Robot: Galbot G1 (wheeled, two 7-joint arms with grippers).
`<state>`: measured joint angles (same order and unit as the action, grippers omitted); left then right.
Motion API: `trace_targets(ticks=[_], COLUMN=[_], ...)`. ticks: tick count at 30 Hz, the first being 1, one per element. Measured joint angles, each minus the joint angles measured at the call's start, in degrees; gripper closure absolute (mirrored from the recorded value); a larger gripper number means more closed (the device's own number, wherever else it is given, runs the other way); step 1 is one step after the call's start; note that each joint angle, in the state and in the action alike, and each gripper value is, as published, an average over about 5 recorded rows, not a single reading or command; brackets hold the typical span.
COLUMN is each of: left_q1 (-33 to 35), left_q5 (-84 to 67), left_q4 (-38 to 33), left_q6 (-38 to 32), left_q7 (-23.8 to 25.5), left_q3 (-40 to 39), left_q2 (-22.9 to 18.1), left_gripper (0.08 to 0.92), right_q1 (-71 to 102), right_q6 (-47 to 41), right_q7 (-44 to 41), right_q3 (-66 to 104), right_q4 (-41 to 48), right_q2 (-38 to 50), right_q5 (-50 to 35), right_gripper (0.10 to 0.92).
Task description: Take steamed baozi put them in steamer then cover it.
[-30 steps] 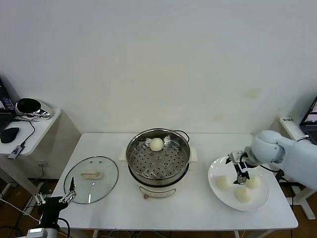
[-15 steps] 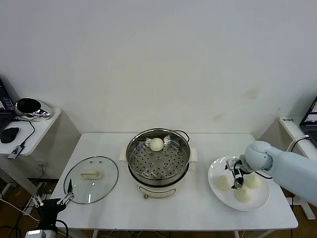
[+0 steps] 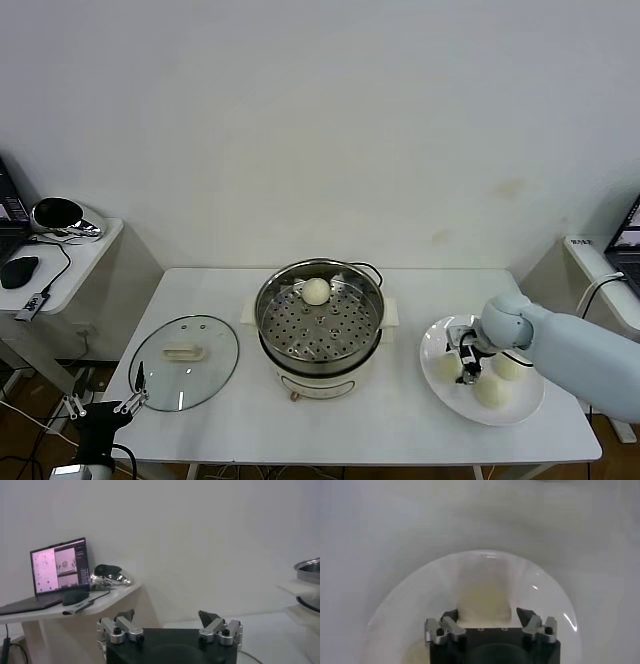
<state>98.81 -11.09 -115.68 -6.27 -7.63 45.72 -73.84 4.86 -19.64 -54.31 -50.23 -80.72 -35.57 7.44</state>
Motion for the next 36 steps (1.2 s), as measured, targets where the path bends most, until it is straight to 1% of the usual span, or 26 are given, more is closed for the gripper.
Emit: trace_targets(ticks=[2,5,12,18,23,29,36], left_q1=[-0.1,-0.2,-0.4,-0.9,-1.3,-1.6,-1.6], left_q5=[0.0,0.1,0.1,0.1,-0.1,-0.4,-0.5], left_q4=[0.0,-0.1,-0.1,0.2,0.3,-0.1,-0.5], left_q6=[0.0,0.0,0.1,0.1,0.2,0.3,0.2], left_q7=[0.0,0.0,0.0,0.0,0.0,0.0,-0.1], left_q3=[-0.1,-0.1,-0.4,-1.1,-1.4,-1.7,-1.4], left_q2=[0.0,0.0,0.4,0.6,1.2,1.5,1.4], left_gripper=[0.177,0.177,0.177,0.177,0.177,0.177,0.177], right_q1=[0.0,-0.4,-4.4,-13.2,-24.1,-37.0,-44.6], right_q6=[0.1,0.3,0.5,-0.4,-1.6,-4.2,-8.6], right_q7=[-0.3,-0.9,-3.4,-5.8,-7.1,-7.0,-4.2], right_q3=[0.1,0.0,-1.1,-4.7,-9.8,-16.6,-21.3], right_q4=[0.1,0.1,-0.9,-2.9,-5.0,-7.6,-8.0], right_q2=[0.0,0.0,1.2,2.5,1.9,-2.2,-11.3], right_q5=[0.0,-0.1,-2.1,-6.2,-11.5,-19.9,-29.7], right_gripper=[0.417,0.435,0.440,0.440,0.438,0.431,0.421])
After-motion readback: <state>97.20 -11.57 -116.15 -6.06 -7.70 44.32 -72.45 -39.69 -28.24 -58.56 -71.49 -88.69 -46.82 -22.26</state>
